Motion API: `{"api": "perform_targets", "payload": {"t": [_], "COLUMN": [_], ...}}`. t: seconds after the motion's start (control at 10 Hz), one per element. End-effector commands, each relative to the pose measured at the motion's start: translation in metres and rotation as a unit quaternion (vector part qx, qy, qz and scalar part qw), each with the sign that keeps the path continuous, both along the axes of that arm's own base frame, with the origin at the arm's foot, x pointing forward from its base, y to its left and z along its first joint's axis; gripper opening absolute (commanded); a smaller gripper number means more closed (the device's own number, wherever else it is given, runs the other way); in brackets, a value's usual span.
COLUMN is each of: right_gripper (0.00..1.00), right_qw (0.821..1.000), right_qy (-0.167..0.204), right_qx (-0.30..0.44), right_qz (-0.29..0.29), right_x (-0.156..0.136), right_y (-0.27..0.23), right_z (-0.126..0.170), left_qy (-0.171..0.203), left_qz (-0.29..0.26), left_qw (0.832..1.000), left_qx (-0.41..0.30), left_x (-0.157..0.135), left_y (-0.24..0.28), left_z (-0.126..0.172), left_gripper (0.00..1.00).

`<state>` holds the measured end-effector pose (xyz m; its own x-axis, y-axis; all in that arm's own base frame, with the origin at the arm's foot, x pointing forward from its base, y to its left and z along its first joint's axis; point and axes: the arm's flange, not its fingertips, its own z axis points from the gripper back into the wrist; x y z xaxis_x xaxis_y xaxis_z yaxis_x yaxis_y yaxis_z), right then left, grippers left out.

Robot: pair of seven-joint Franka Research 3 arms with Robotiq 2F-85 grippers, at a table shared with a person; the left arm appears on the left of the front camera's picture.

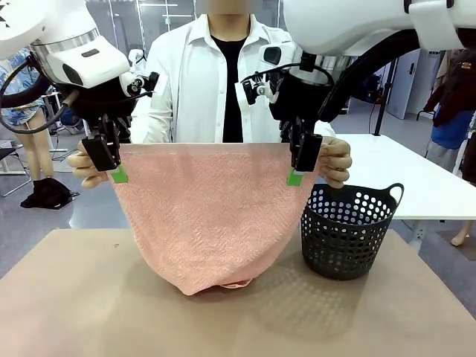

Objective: Fold the towel.
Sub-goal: Grab the top end of the 100 cm Hotel Towel extended by the human.

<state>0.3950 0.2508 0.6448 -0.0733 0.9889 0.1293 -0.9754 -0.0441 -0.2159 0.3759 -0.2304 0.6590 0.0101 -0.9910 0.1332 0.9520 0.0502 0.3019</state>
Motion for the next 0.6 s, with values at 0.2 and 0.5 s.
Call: {"api": "perform_targets", "payload": {"t": [0.2, 0.5], "right_gripper": [0.24, 0.0], "right_qw": [0.999, 0.999], "right_qy": [-0.019, -0.017], "right_qx": [-0.032, -0.023], "right_qz": [-0.025, -0.026], "right_x": [0.0041, 0.0041], "right_y": [-0.0032, -0.0051], "right_z": [-0.0094, -0.0113], "left_qy": [0.014, 0.015], "left_qz": [-0.006, -0.005], "left_qw": [1.0, 1.0], "left_qx": [-0.008, -0.005], "left_x": [0.0025, 0.0023], "left_y": [0.0052, 0.007], "left_z": [-0.0037, -0.0044], "left_gripper": [0.0, 0.0]}}
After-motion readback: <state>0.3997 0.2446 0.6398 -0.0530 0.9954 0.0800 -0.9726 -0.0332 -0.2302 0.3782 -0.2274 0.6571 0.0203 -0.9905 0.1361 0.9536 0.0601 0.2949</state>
